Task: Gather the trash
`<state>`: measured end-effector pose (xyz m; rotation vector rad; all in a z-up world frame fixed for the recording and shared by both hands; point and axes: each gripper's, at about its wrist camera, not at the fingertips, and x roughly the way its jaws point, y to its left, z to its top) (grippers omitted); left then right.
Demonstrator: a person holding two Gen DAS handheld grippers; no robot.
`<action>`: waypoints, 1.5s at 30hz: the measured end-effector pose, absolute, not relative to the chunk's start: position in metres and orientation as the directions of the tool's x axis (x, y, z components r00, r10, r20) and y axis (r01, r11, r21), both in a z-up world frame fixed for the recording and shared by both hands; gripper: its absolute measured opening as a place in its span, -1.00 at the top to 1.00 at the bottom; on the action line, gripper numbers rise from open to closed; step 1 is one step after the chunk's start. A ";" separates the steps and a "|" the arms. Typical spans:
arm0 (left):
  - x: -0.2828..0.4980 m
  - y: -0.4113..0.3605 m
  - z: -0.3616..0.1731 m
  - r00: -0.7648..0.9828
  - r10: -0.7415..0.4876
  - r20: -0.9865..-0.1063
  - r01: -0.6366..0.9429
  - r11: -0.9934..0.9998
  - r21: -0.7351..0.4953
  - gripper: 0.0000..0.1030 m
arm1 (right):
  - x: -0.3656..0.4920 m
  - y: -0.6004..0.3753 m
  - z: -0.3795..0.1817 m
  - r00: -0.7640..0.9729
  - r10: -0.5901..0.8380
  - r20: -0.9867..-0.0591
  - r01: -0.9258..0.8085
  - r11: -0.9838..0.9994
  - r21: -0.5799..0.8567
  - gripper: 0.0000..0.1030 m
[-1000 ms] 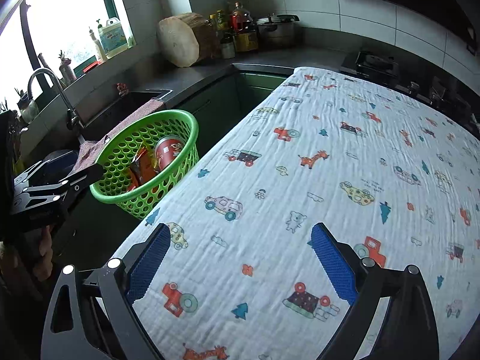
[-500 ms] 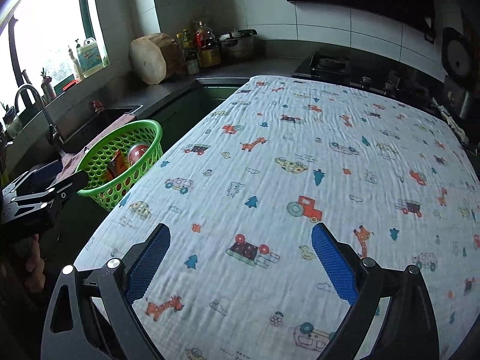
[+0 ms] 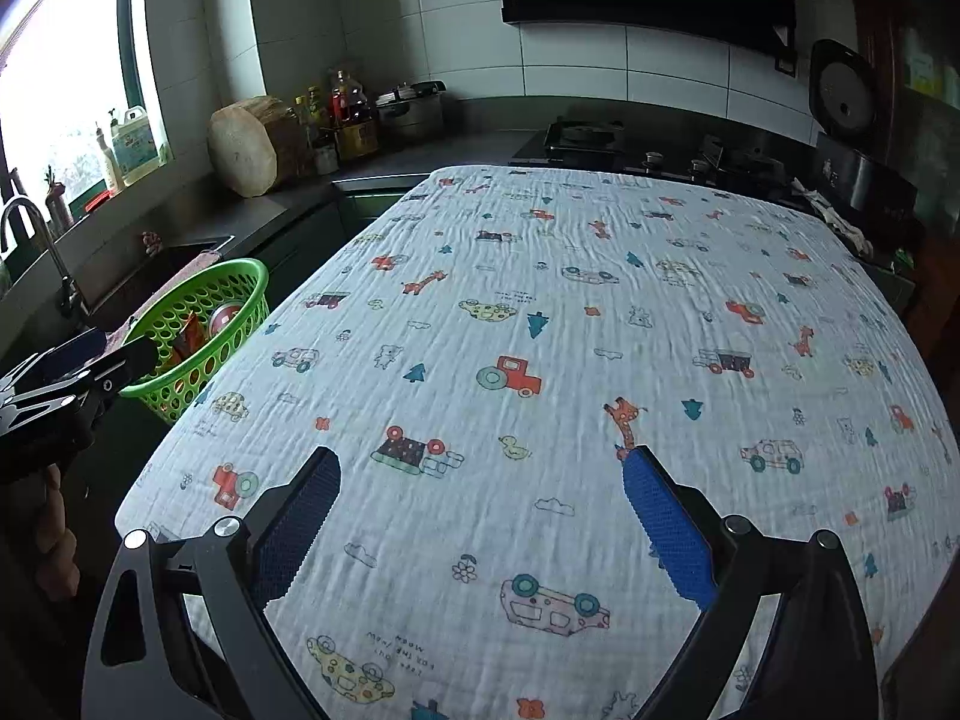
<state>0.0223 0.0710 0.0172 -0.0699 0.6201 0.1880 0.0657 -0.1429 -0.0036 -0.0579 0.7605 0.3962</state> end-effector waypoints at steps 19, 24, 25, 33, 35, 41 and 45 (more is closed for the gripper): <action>0.024 0.030 0.009 0.799 0.102 -0.592 -0.112 0.993 0.019 -0.90 | 0.056 -0.177 0.002 0.690 0.295 -0.661 -0.297 0.948 0.112 -0.79; 0.025 0.027 0.005 0.794 0.096 -0.601 -0.105 0.994 0.021 -0.90 | 0.055 -0.180 0.003 0.694 0.292 -0.658 -0.292 0.950 0.113 -0.79; 0.025 0.027 0.005 0.794 0.094 -0.601 -0.104 0.994 0.018 -0.90 | 0.055 -0.180 0.003 0.694 0.291 -0.659 -0.292 0.950 0.112 -0.79; 0.025 0.027 0.002 0.791 0.082 -0.606 -0.096 0.995 0.009 -0.90 | 0.053 -0.180 0.005 0.698 0.288 -0.655 -0.292 0.951 0.107 -0.79; 0.025 0.026 0.000 0.788 0.081 -0.610 -0.095 0.995 0.009 -0.90 | 0.052 -0.180 0.005 0.700 0.288 -0.653 -0.293 0.950 0.105 -0.79; 0.027 0.024 -0.003 0.782 0.073 -0.619 -0.089 0.996 0.005 -0.90 | 0.052 -0.180 0.006 0.703 0.286 -0.651 -0.290 0.951 0.105 -0.79; 0.027 0.024 -0.003 0.782 0.071 -0.619 -0.094 0.996 -0.005 -0.90 | 0.052 -0.181 0.006 0.704 0.284 -0.651 -0.285 0.953 0.107 -0.79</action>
